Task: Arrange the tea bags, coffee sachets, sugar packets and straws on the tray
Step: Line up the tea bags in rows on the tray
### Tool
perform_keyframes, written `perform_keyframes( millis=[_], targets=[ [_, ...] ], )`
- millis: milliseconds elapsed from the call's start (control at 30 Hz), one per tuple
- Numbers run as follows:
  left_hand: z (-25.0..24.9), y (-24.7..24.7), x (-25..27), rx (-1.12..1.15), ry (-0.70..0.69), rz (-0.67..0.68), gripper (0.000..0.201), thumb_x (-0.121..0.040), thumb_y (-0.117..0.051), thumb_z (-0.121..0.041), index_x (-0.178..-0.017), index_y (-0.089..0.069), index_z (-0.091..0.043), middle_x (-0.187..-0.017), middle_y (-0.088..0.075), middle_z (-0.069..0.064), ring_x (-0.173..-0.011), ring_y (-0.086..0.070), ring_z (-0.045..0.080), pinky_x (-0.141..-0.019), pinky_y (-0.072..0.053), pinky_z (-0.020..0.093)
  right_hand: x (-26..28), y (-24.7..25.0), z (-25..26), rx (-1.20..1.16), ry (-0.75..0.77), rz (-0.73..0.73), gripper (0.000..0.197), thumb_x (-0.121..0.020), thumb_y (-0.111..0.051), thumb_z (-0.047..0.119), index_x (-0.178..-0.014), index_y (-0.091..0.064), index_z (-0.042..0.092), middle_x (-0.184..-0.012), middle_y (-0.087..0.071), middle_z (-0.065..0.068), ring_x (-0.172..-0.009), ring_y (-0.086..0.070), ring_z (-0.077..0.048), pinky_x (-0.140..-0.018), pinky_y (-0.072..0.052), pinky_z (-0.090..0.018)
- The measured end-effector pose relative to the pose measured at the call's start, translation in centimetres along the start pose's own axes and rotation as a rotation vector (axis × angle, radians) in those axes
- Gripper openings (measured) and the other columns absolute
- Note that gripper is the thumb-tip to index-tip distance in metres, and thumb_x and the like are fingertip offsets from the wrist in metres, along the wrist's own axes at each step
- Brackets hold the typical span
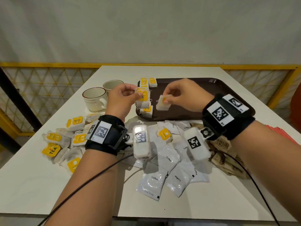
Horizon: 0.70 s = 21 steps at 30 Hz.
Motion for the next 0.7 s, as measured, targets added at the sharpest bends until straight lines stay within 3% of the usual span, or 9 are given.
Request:
perform_keyframes(
  millis=[67, 200, 300, 400, 500, 600, 700],
  targets=[
    [0.0, 0.0, 0.0, -0.006, -0.002, 0.001, 0.017, -0.080, -0.071, -0.004, -0.084, -0.062, -0.017, -0.081, -0.067, 0.001, -0.079, -0.066, 0.014, -0.075, -0.053, 0.028, 0.9, 0.3, 0.4, -0.169, -0.051, -0.010, 0.008, -0.083, -0.072, 0.015, -0.089, -0.066, 0.018, -0.077, -0.062, 0.007, -0.060, -0.056, 0.001, -0.060, -0.046, -0.014],
    [0.0, 0.0, 0.0, -0.001, -0.009, 0.001, 0.017, -0.080, -0.070, -0.002, -0.083, -0.062, -0.017, -0.079, -0.066, 0.000, -0.075, -0.065, 0.011, -0.070, -0.050, 0.024, 3.2, -1.0, 1.3, -0.565, -0.215, 0.305, 0.015, -0.078, -0.073, 0.003, -0.087, -0.064, 0.010, -0.072, -0.070, -0.003, -0.061, -0.067, -0.013, -0.062, -0.055, -0.023],
    [0.1, 0.0, 0.0, -0.013, -0.012, 0.000, 0.017, -0.080, -0.070, -0.003, -0.084, -0.062, -0.017, -0.079, -0.065, 0.001, -0.077, -0.065, 0.013, -0.071, -0.051, 0.024, 3.7, -2.2, 1.0, -0.383, -0.206, 0.452, 0.011, -0.080, -0.074, 0.005, -0.085, -0.066, 0.010, -0.099, -0.070, 0.005, -0.056, -0.066, -0.007, -0.057, -0.051, -0.016],
    [0.1, -0.1, 0.0, -0.019, -0.010, 0.005, 0.017, -0.080, -0.070, -0.002, -0.084, -0.062, -0.017, -0.081, -0.065, 0.003, -0.080, -0.065, 0.015, -0.074, -0.052, 0.026, 3.1, -2.9, 0.3, -0.145, -0.155, 0.482, 0.011, -0.081, -0.074, 0.011, -0.081, -0.064, 0.016, -0.120, -0.060, 0.012, -0.061, -0.067, -0.006, -0.069, -0.057, -0.023],
    [0.1, -0.1, 0.0, -0.022, -0.006, 0.000, 0.018, -0.080, -0.070, -0.002, -0.084, -0.062, -0.017, -0.082, -0.065, 0.004, -0.080, -0.065, 0.015, -0.075, -0.052, 0.027, 2.6, -3.3, 0.1, -0.114, -0.143, 0.490, 0.010, -0.082, -0.073, 0.012, -0.084, -0.065, 0.016, -0.102, -0.070, 0.003, -0.065, -0.068, -0.011, -0.075, -0.058, -0.033],
    [0.2, 0.0, 0.0, -0.022, 0.001, -0.002, 0.017, -0.080, -0.071, -0.003, -0.085, -0.062, -0.016, -0.084, -0.065, 0.006, -0.083, -0.065, 0.018, -0.078, -0.053, 0.028, 2.4, -3.1, -0.1, -0.185, -0.147, 0.428, 0.011, -0.081, -0.073, 0.007, -0.082, -0.063, 0.013, -0.079, -0.069, -0.004, -0.065, -0.067, -0.016, -0.071, -0.057, -0.032],
    [0.2, -0.1, 0.0, -0.016, 0.013, 0.015, 0.015, -0.080, -0.071, -0.003, -0.082, -0.062, -0.015, -0.085, -0.066, 0.007, -0.083, -0.064, 0.019, -0.074, -0.051, 0.027, 2.2, -2.1, -0.4, -0.272, -0.155, 0.344, 0.011, -0.080, -0.073, 0.005, -0.085, -0.065, 0.009, -0.080, -0.066, -0.011, -0.069, -0.066, -0.019, -0.072, -0.057, -0.033]
  ],
)
Point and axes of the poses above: each hand's wrist, its own x-axis away from the middle knuckle, its own y-axis out of the back of the hand, z = x × y, the point moved 1 cm from there along -x, towards the middle knuckle
